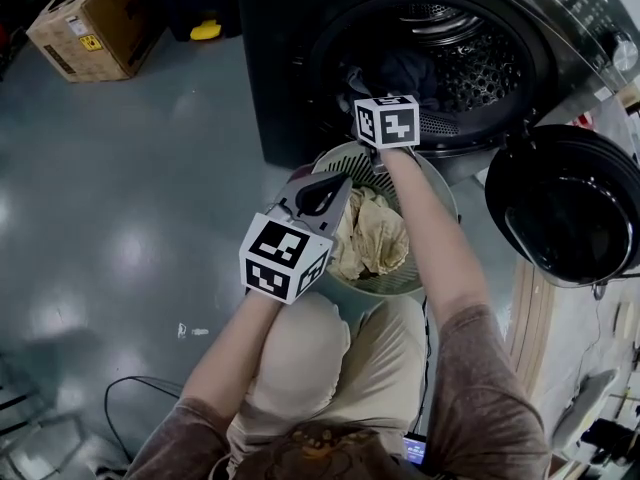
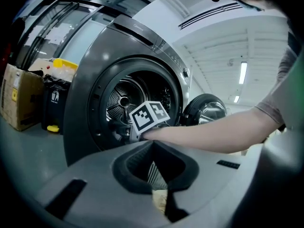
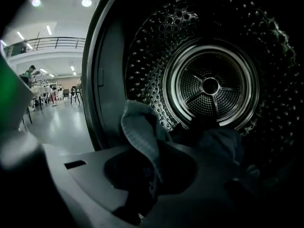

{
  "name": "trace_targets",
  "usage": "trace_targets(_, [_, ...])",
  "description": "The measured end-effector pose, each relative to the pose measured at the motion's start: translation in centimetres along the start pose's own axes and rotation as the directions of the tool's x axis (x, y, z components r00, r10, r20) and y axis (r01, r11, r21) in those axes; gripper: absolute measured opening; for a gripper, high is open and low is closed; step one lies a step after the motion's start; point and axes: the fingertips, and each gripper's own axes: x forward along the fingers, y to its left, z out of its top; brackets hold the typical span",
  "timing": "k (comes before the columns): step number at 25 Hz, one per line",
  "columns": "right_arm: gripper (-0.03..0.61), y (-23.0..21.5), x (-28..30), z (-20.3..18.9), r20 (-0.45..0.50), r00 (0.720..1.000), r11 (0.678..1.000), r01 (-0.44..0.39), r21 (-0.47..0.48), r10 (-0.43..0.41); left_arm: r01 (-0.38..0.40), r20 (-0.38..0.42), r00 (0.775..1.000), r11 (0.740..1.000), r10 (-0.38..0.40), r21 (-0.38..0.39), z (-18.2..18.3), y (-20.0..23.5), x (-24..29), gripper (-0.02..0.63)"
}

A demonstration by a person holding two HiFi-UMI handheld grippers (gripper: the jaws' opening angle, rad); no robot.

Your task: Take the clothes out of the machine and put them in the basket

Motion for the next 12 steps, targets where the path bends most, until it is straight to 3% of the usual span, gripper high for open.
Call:
trace_targets(5, [0.044, -0.9, -3.8, -0.4, 0.036, 0.999, 0.999, 0.037, -0.014, -0.036, 0.003, 0.002, 1.000, 1.000, -0.003, -0.014, 0.0, -0.1, 0.0, 0.006])
trace_targets(12, [0.043, -2.6, -12.4, -2.5, 0.093, 0.994, 0.997, 0.061, 0.048, -0.065, 0.014, -0.001, 1.000, 1.000, -0.014, 0.000, -0.1, -1.5, 0.6, 0.006])
